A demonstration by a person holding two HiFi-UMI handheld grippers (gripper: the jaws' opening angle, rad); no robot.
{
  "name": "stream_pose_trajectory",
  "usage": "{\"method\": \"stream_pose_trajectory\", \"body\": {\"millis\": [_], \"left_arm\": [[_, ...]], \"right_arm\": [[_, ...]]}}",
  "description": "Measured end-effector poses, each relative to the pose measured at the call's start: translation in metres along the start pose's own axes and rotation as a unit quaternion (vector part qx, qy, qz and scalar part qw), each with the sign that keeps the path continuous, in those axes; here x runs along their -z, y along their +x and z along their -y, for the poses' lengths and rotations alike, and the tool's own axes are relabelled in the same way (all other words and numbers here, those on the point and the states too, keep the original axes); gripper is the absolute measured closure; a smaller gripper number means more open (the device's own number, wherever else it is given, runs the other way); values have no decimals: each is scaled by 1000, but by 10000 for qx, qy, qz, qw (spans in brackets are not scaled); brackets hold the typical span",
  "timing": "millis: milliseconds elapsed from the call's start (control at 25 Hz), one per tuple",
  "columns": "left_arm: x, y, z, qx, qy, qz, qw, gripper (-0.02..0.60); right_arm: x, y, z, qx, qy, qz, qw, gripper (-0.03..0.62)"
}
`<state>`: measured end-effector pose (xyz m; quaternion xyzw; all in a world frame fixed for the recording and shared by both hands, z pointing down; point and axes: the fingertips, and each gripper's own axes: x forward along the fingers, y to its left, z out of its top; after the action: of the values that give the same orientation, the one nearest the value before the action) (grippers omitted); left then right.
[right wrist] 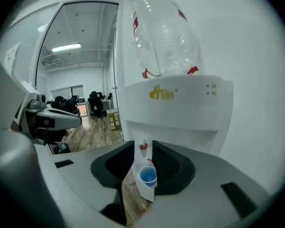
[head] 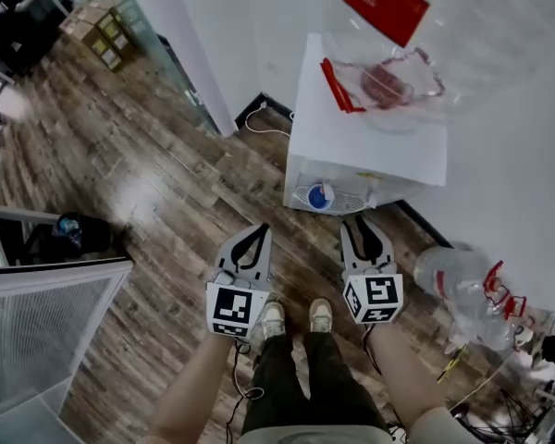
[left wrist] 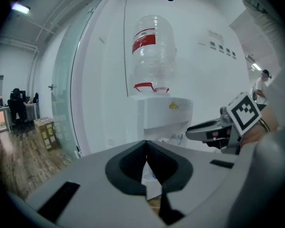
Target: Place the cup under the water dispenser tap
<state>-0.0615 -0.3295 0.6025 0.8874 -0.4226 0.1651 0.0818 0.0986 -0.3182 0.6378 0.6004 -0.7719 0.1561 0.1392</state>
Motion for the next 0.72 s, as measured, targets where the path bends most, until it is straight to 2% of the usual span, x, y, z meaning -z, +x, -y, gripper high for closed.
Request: {"method": "stream_pose_trajectory", "body": {"millis": [240, 480, 720], "left_arm": [[-60, -36, 14, 81, 196, 113, 9997, 575], [-119, -75, 29, 191, 127, 322, 9992, 575], [-179, -113, 43, 251, 423, 584, 9971, 575]], "right_arm": [[-73, -57, -12, 12, -110, 212, 9997, 513], [-133, -113, -21, -101, -62, 303, 9995, 553], [-210, -169, -39, -239, -442, 707, 9962, 576]]}}
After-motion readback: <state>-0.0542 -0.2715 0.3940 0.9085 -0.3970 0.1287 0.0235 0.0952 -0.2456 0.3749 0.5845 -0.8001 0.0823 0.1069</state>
